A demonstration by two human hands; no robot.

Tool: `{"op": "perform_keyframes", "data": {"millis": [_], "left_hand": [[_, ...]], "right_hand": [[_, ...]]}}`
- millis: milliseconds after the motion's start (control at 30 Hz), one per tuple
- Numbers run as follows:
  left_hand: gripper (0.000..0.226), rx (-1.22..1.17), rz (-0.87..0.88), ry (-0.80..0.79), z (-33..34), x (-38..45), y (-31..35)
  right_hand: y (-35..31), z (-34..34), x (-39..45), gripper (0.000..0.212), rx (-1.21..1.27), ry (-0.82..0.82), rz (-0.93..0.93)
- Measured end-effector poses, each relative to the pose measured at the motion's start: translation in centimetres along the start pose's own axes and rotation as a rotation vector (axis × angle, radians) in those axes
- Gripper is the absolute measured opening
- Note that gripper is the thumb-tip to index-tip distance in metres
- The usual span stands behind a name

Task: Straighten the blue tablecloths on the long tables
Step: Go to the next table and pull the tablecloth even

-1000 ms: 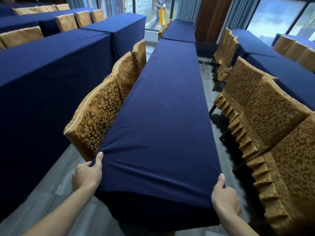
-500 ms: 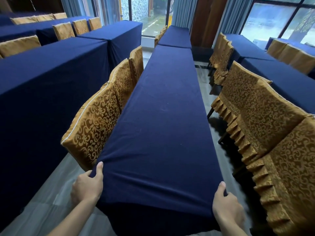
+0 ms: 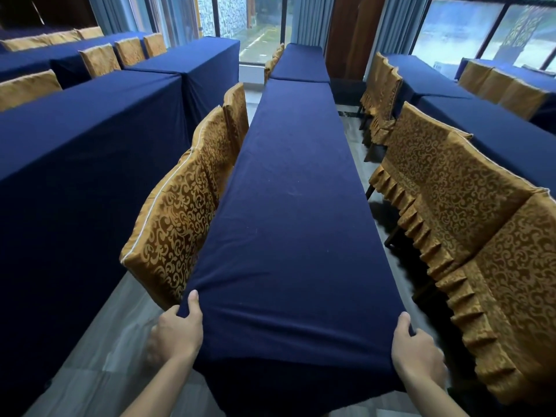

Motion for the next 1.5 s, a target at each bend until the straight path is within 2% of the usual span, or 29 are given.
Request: {"op": "perform_keyframes", "data": {"millis": [133,267,567,1133,1233,1333,1500], "left_hand": [[0.082,0.059,-0.049,-0.094,0.0,0.4,-0.2],[0.082,0.013,-0.114,-0.124,-0.2,1.0,-0.2],[0.075,0.046,-0.066,-0.103,0.2,1.8,-0.6],[0.074,0.147,-0.016,-0.037,0.2,-0.2,0.6],[0.074,0.275,0.065,-0.088,-0.4,-1.1,1.2],[0.071,0.401,0.219,-0.179,-1.8,-2.6,1.9],[0.083,0.6,0.708,-0.324,-4.3,-7.6,3.6]], "right_hand": [[0.1,-0.1,-0.1,0.08,-0.011,-0.02,0.019],[-0.2,-0.2,0.3,0.083,0.081,-0.046,0.077],[-0.9,0.4,0.7,0.087,0.055,-0.005,0.147],[1.0,0.9,1.3,0.074,0.047,0.049,0.037],[0.9,0.0,0.5,0.067,0.017,0.03,0.016],[1.6,-1.6,-1.2,0.062,-0.069,0.014,-0.119],[4.1,-7.1,-4.0,0.075,-0.146,-0.012,-0.452]]}}
Point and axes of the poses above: each hand's wrist, its own x-axis towards the middle knuckle, its own z-axis out of the palm, y = z × x, the point moved 2 cm from there along x, towards the middle knuckle, and after that the axes turned 4 degrees about -x, right-handed, at the moved point
